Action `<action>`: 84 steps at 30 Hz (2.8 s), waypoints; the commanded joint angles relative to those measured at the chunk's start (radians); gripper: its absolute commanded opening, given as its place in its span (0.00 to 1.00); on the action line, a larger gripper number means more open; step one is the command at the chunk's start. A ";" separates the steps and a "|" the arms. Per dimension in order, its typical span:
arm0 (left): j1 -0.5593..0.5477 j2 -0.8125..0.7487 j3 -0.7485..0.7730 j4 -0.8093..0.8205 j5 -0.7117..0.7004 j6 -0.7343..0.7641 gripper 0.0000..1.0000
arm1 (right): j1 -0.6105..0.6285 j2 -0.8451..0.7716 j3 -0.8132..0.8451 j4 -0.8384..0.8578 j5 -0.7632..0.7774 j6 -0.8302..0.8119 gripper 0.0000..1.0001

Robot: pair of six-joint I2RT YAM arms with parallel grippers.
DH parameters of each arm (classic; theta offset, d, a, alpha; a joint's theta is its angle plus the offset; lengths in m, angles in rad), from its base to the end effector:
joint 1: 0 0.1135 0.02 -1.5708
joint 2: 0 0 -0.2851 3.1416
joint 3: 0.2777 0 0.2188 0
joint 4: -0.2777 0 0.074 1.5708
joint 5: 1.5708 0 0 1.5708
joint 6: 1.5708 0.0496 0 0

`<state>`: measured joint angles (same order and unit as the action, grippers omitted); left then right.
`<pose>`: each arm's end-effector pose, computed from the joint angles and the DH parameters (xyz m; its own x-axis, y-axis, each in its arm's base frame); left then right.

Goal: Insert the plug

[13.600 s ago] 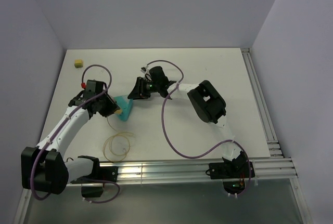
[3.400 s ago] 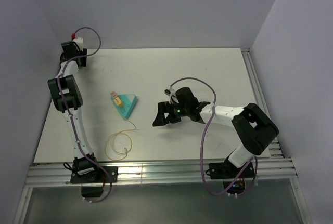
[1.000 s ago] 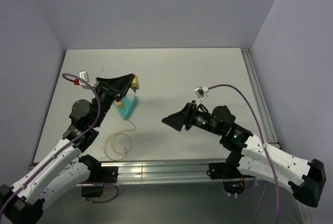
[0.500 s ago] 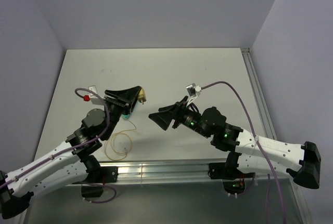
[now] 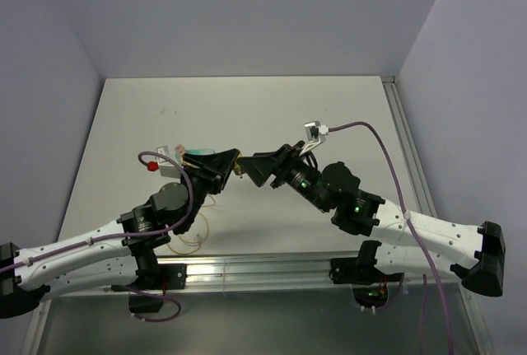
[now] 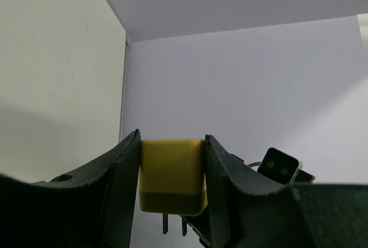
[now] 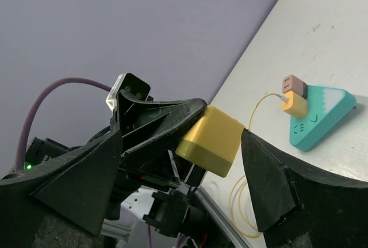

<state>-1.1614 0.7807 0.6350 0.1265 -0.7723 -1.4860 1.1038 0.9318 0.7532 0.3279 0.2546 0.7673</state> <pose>0.0890 -0.1182 0.3408 -0.3787 -0.9203 -0.0980 0.0245 0.0959 -0.9951 0.0959 0.1625 0.3821 -0.4738 0.5524 -0.6858 -0.5878 0.3815 0.7134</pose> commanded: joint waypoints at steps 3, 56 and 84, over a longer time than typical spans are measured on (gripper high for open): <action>-0.020 -0.040 -0.006 0.180 -0.047 0.059 0.00 | 0.007 -0.022 -0.018 0.057 0.037 0.072 0.88; -0.021 -0.089 -0.101 0.397 0.065 0.191 0.00 | -0.016 0.096 0.047 0.203 -0.195 0.013 0.62; -0.021 -0.069 0.104 0.024 0.041 0.392 0.99 | -0.085 0.065 -0.008 0.148 -0.250 -0.003 0.00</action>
<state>-1.1770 0.7391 0.7136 0.1436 -0.7460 -1.1851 1.0271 1.0264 0.7475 0.4553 0.0143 0.7864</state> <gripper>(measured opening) 0.994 0.526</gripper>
